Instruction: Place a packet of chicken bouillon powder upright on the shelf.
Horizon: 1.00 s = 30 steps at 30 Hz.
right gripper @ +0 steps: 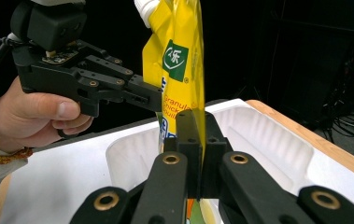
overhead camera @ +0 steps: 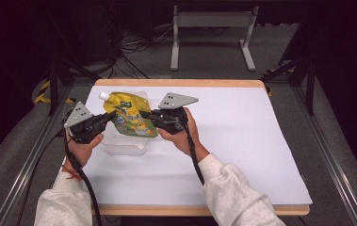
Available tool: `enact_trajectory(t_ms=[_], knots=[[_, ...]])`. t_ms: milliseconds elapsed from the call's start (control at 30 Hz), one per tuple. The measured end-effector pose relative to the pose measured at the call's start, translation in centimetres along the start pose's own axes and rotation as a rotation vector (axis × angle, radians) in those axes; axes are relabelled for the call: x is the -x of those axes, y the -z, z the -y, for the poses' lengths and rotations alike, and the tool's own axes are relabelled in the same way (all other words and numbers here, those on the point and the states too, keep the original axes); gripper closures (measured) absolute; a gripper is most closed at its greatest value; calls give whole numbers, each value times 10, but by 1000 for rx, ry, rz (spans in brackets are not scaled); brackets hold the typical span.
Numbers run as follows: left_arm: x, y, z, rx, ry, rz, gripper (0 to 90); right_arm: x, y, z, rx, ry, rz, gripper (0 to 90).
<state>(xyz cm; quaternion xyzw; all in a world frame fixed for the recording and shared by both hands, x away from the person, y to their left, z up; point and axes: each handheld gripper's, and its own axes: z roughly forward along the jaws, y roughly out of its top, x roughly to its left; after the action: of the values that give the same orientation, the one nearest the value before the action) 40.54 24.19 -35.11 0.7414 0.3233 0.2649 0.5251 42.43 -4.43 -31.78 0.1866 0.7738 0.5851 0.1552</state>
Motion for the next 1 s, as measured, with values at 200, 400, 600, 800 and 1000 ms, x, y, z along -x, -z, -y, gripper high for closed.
enact_trajectory(t_ms=[200, 400, 600, 800, 1000], knots=[[-6, 4, 4, -2, 4, -25, 900, -1, -11, 1, 1, 0, -13, 900], [-12, 8, 9, 8, 23, -42, 899, -3, -23, 1, 8, 5, -24, 900], [-16, 10, 12, 3, 26, -55, 899, -2, -30, 3, 10, -3, -33, 900], [-19, 9, 18, -11, 38, -46, 900, -2, -36, 8, 7, -17, -42, 900], [-21, 11, 20, -9, 36, -49, 900, -3, -39, 9, 9, -17, -41, 900]])
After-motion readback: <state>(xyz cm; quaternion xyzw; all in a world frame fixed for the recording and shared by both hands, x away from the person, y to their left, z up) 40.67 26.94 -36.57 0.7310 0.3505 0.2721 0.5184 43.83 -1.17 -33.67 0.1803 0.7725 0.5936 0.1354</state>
